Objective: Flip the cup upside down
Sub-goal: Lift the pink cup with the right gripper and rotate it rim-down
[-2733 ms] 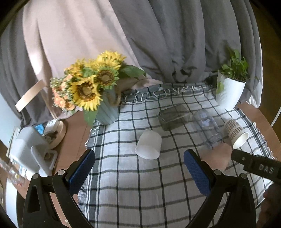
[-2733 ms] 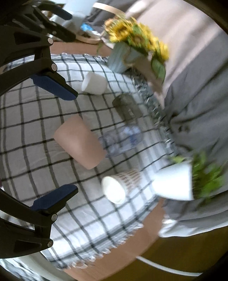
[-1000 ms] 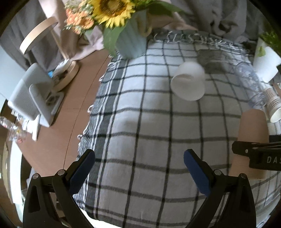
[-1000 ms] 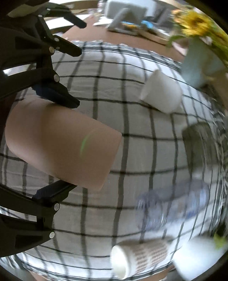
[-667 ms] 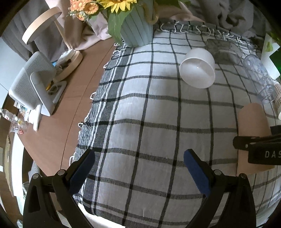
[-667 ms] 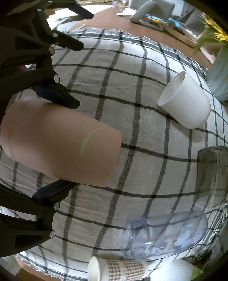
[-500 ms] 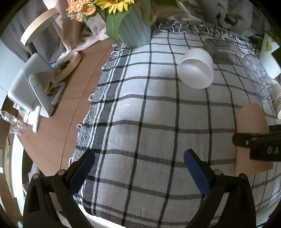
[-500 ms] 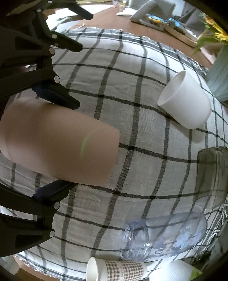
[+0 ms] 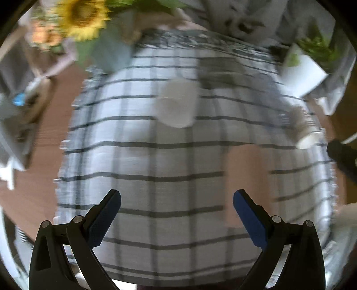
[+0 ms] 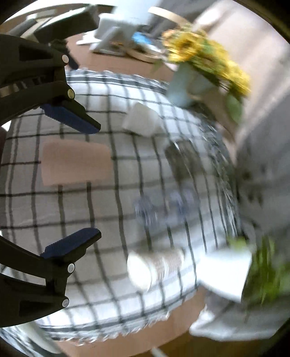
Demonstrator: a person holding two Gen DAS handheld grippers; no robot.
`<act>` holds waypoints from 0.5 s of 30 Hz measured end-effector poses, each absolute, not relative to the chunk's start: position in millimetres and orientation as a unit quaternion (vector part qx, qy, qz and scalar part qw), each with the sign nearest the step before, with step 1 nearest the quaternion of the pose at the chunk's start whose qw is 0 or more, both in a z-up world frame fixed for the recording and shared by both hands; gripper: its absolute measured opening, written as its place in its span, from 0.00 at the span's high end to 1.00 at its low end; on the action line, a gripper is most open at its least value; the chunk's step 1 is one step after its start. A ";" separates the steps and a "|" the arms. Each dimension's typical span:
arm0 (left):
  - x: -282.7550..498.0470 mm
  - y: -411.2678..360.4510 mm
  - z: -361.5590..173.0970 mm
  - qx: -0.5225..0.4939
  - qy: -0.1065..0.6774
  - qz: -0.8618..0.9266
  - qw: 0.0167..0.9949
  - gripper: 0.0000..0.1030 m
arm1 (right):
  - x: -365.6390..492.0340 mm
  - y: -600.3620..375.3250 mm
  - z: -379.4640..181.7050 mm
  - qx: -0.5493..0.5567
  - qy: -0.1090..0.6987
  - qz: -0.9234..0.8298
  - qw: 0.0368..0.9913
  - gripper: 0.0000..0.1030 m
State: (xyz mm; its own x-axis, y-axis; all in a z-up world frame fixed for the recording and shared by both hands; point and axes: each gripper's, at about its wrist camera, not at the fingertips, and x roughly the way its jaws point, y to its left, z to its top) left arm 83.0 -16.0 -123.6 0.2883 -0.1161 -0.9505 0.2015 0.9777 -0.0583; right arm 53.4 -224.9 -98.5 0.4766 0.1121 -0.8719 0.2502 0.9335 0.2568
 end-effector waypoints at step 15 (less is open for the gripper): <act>138.4 -125.8 -183.2 0.069 0.667 -0.160 0.724 0.08 | -0.3 -302.4 -111.1 0.292 0.484 -0.142 0.812 0.16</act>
State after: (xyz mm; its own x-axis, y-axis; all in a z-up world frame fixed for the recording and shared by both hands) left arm 138.4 -125.8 -183.2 0.0584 -0.1409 -0.9883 0.3238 0.9391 -0.1148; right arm -0.3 -302.4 -111.1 0.4909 0.0516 -0.8697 0.5145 0.7884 0.3372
